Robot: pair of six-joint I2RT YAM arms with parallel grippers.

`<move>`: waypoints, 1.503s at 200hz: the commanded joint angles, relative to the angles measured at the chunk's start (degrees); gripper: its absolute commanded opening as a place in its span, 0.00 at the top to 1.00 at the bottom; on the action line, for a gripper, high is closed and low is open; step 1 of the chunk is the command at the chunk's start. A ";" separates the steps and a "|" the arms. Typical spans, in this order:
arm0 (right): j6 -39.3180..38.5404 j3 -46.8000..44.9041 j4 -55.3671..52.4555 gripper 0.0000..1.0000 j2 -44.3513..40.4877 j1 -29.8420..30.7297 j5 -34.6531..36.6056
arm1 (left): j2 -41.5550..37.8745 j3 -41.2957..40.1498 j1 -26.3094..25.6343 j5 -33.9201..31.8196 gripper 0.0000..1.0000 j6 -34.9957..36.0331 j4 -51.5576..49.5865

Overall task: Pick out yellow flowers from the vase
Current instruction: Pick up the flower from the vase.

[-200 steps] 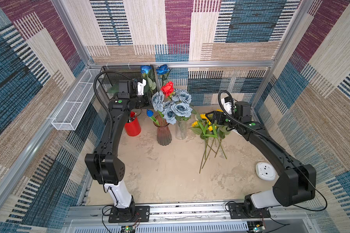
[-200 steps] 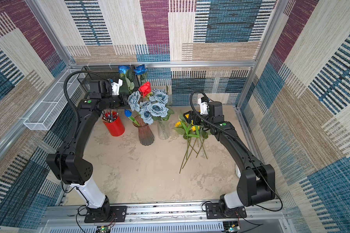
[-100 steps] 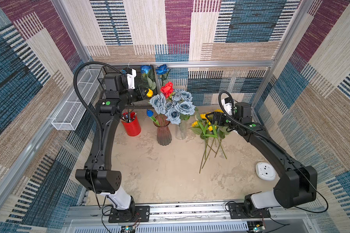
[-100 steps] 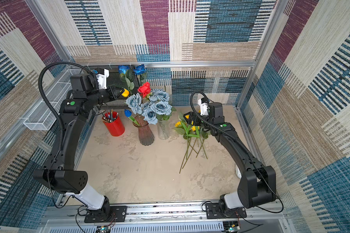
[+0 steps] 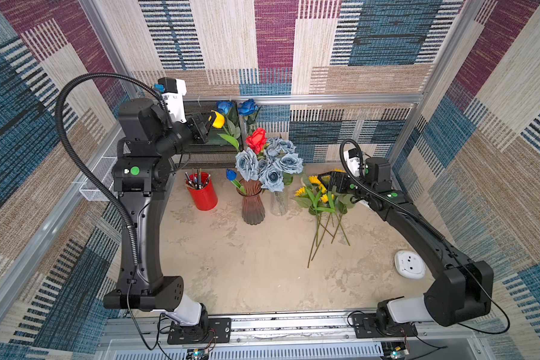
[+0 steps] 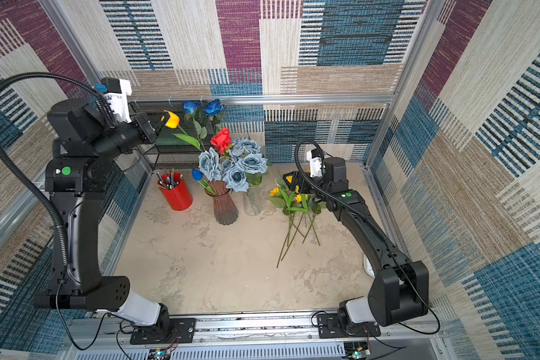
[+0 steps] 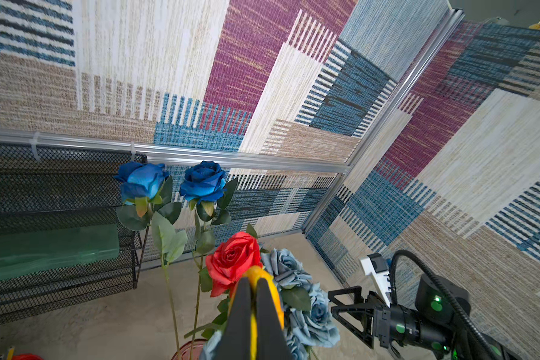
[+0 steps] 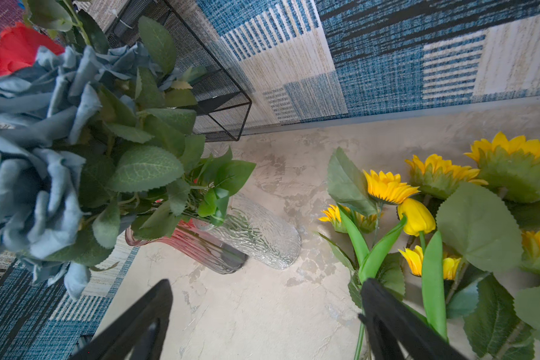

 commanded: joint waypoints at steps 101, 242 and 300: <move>-1.58 -2.65 9.41 0.04 -4.07 1.69 -1.22 | -11.82 2.48 1.25 -0.45 1.00 -0.93 -0.08; -16.02 5.73 14.16 0.03 -9.62 20.14 -27.13 | -17.18 -14.22 1.26 27.21 1.00 -21.46 21.79; -21.68 8.90 8.95 0.01 -6.80 25.28 -22.88 | -17.08 -20.75 -1.12 33.06 1.00 -19.43 23.39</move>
